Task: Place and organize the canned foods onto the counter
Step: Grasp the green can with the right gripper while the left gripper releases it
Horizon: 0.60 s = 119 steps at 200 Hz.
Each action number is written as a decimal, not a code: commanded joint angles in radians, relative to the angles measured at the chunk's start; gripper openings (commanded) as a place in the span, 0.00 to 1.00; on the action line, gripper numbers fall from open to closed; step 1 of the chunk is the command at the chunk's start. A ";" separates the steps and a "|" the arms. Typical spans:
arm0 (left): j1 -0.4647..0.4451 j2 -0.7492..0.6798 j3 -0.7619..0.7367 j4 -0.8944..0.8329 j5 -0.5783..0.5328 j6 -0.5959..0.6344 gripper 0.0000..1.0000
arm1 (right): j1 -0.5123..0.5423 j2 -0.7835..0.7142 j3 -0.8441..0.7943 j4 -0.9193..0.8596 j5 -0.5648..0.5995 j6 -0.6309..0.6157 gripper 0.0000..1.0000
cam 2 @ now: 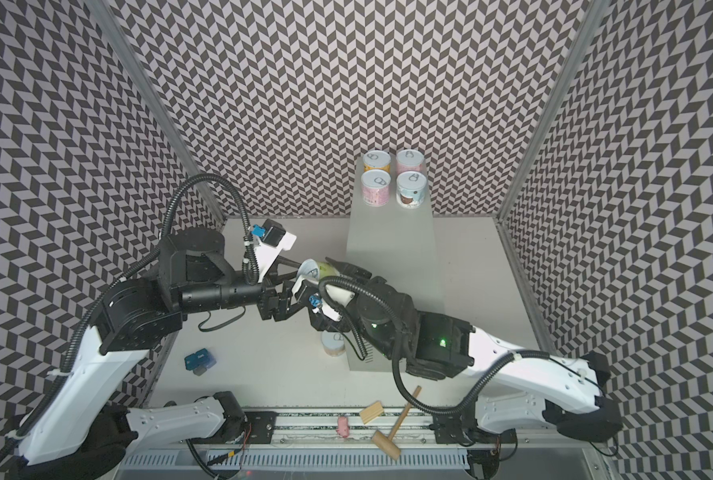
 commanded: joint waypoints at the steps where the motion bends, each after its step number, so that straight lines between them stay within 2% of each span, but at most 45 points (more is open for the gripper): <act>1: -0.012 -0.011 0.024 0.052 0.011 0.021 0.39 | -0.011 -0.008 0.017 0.077 -0.002 0.016 0.73; 49: -0.017 -0.007 0.025 0.053 0.017 0.021 0.40 | -0.019 -0.022 0.014 0.085 -0.003 0.025 0.63; 74: -0.018 -0.007 0.027 0.059 0.029 0.023 0.47 | -0.028 -0.036 0.005 0.098 -0.010 0.038 0.60; 90: -0.018 -0.004 0.024 0.064 0.050 0.022 0.60 | -0.035 -0.051 -0.003 0.110 -0.017 0.047 0.59; 119: -0.018 -0.003 0.012 0.085 0.064 0.017 0.97 | -0.044 -0.074 -0.020 0.136 -0.020 0.053 0.57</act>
